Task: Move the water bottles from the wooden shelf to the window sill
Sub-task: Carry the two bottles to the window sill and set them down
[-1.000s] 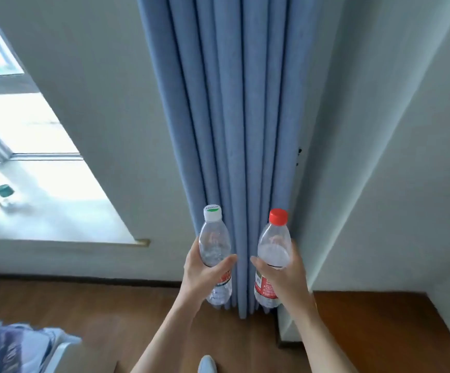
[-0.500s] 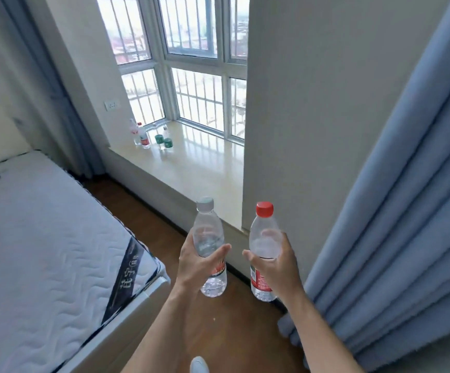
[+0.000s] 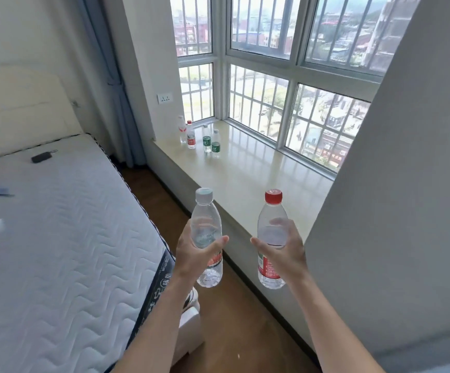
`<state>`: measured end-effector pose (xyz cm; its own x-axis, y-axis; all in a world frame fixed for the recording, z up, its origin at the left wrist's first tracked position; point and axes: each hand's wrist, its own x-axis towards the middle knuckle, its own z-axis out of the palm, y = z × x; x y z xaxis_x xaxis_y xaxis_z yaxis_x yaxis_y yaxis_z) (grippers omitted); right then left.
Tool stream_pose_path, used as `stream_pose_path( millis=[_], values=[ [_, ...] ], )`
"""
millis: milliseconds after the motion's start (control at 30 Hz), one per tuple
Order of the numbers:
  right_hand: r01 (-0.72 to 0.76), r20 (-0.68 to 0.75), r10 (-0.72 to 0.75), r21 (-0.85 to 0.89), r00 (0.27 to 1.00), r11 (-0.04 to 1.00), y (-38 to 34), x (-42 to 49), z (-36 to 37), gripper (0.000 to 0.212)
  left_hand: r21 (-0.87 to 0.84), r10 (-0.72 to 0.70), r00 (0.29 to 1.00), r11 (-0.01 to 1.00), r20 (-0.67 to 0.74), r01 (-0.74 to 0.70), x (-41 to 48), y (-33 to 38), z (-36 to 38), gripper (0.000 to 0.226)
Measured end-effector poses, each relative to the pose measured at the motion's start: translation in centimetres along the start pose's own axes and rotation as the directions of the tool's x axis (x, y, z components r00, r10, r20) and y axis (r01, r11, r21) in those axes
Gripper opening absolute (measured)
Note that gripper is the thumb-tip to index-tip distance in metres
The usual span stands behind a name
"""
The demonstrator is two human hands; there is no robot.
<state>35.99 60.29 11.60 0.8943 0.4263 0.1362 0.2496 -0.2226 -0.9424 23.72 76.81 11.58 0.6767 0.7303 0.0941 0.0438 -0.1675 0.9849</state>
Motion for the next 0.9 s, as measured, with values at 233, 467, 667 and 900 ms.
stream_pose_path(
  millis=[233, 467, 667, 900],
  values=[
    [0.022, 0.074, -0.023, 0.014, 0.997, 1.000, -0.6, 7.5, 6.4, 0.059, 0.057, 0.013, 0.999, 0.998, -0.049, -0.011, 8.5, -1.3, -2.9, 0.068],
    [0.062, 0.159, -0.061, -0.004, 0.985, 0.998, -0.1, 14.6, 11.1, 0.056, 0.056, -0.007, 0.991, 0.998, -0.133, 0.015, 15.3, -3.1, -3.8, 0.071],
    [0.070, 0.243, -0.077, 0.036, 0.967, 0.997, 0.3, 23.0, 15.1, 0.055, 0.059, -0.012, 0.979, 0.998, -0.204, 0.025, 22.5, -3.8, -3.4, 0.061],
    [0.052, 0.355, -0.079, 0.086, 0.931, 0.995, 0.4, 35.5, 19.0, 0.050, 0.033, -0.028, 0.937, 0.999, -0.349, 0.043, 32.8, -3.1, -1.6, 0.049]
  ],
)
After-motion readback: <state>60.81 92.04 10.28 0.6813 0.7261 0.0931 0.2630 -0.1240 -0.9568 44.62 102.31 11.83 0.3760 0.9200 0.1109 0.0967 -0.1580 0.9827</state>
